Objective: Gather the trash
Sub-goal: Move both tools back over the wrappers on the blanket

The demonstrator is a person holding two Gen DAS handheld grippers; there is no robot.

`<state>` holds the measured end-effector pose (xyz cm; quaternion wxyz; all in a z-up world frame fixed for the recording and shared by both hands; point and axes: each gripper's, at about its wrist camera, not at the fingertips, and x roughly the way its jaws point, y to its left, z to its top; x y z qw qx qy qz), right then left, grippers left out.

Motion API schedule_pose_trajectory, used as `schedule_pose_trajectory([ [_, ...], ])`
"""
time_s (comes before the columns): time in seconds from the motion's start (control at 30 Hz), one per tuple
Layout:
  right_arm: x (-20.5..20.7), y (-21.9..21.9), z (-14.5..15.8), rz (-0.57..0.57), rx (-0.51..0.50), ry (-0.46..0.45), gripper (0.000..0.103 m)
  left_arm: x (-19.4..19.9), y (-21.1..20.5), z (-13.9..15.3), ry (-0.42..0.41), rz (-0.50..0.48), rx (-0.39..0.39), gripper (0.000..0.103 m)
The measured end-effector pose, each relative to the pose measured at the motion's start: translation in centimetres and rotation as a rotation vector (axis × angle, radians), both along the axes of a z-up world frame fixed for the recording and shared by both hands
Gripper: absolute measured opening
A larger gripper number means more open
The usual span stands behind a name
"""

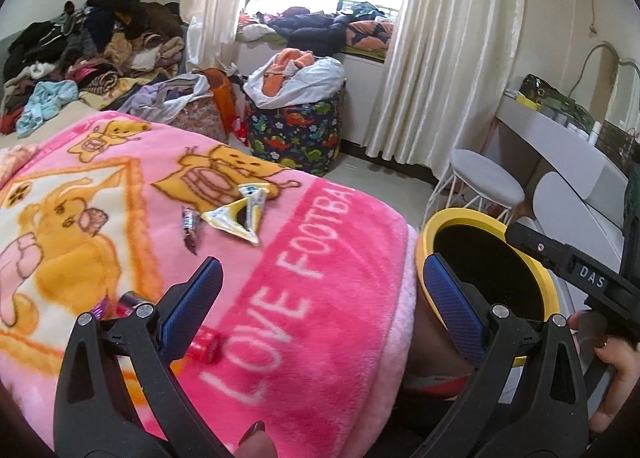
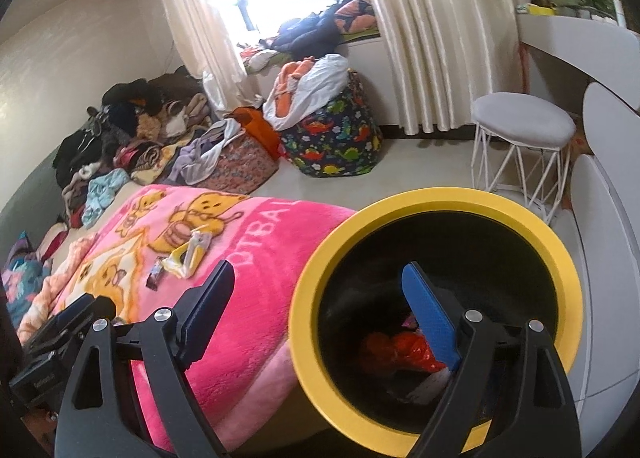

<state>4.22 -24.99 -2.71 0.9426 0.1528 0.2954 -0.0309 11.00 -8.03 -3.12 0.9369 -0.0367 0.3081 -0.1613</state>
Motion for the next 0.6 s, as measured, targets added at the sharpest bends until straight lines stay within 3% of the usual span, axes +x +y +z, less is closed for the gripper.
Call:
schedule_pose_trajectory([
  [0.6, 1.1, 4.6, -0.1, 0.112, -0.015, -0.005, 0.083, 0.4, 5.7, -0.4, -0.002, 0.122, -0.002, 0.092],
])
